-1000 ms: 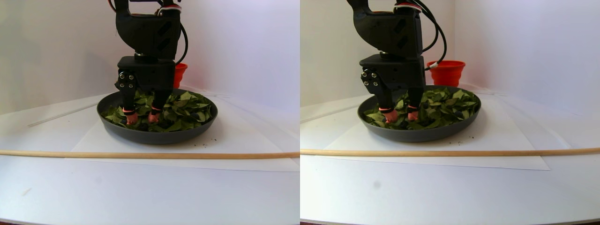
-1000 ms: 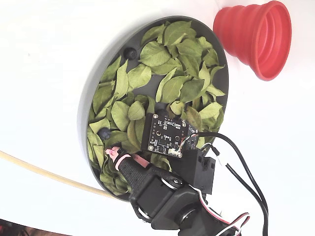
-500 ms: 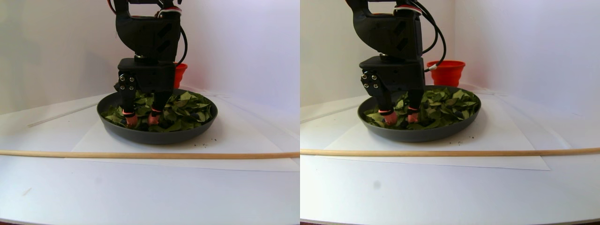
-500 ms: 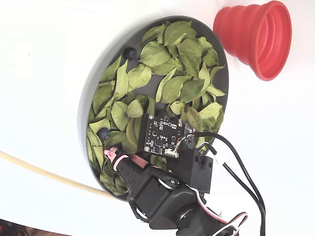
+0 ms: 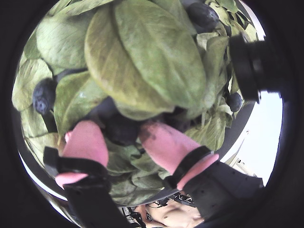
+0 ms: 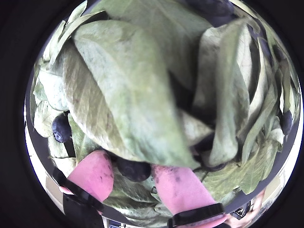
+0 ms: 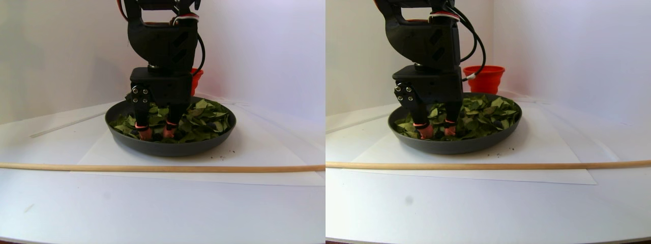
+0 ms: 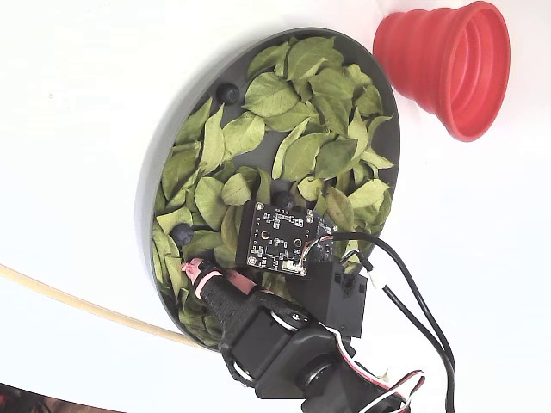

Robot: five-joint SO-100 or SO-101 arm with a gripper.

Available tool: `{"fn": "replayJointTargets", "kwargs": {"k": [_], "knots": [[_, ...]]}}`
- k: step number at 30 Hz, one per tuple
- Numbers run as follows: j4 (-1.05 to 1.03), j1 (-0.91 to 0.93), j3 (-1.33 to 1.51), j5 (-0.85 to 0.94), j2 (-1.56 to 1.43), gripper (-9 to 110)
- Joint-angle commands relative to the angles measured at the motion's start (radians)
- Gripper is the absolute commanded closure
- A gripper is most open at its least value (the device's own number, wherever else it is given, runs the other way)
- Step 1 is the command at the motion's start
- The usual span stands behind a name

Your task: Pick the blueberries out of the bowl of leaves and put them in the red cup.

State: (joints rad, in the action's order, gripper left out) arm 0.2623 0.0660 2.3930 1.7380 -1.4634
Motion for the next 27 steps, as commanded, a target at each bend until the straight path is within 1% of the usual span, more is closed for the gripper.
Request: {"fn": "replayJointTargets", "kwargs": {"k": [1,27], "knots": [[0.017,0.009,-0.012,0.003,-0.006,86],[0.035,0.009,-0.014,0.014,0.011,91]]}}
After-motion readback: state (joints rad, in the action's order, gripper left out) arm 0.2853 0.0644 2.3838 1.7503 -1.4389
